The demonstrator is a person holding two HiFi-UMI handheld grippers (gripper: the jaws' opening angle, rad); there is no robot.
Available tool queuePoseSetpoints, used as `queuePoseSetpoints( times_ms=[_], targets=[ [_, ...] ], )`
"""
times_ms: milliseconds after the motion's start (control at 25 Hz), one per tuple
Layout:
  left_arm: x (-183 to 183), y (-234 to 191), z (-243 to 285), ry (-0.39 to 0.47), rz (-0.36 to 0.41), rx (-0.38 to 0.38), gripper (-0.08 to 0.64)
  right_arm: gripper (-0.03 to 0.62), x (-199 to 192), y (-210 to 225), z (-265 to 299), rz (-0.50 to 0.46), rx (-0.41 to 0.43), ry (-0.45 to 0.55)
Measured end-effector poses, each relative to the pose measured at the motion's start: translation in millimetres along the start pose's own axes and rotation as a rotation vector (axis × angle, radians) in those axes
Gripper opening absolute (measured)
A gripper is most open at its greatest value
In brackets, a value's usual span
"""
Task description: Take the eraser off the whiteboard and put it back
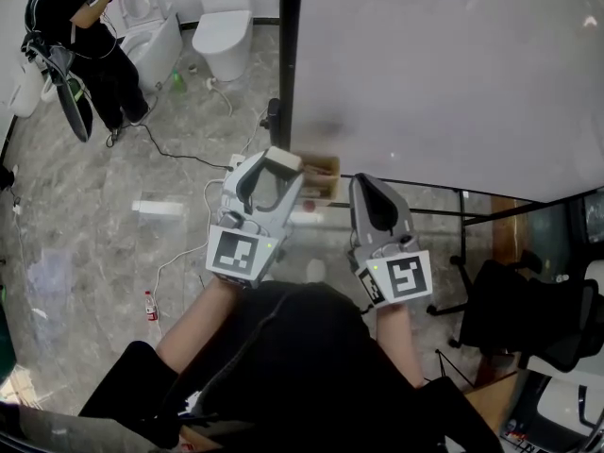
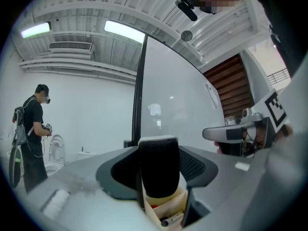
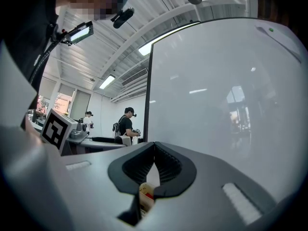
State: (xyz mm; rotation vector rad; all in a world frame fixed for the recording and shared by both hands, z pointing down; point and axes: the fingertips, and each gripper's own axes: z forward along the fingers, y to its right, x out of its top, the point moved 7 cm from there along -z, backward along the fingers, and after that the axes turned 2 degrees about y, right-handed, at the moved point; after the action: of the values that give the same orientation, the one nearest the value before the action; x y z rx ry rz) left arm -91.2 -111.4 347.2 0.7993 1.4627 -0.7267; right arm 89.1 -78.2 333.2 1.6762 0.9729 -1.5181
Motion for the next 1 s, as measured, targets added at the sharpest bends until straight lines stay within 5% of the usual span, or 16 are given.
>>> queuePoseSetpoints(
  times_ms=[1000],
  targets=[
    [-38, 13, 37, -0.057, 0.044, 0.107, 0.253, 0.009, -15, 31, -2, 0.018, 0.07, -0.023]
  ],
)
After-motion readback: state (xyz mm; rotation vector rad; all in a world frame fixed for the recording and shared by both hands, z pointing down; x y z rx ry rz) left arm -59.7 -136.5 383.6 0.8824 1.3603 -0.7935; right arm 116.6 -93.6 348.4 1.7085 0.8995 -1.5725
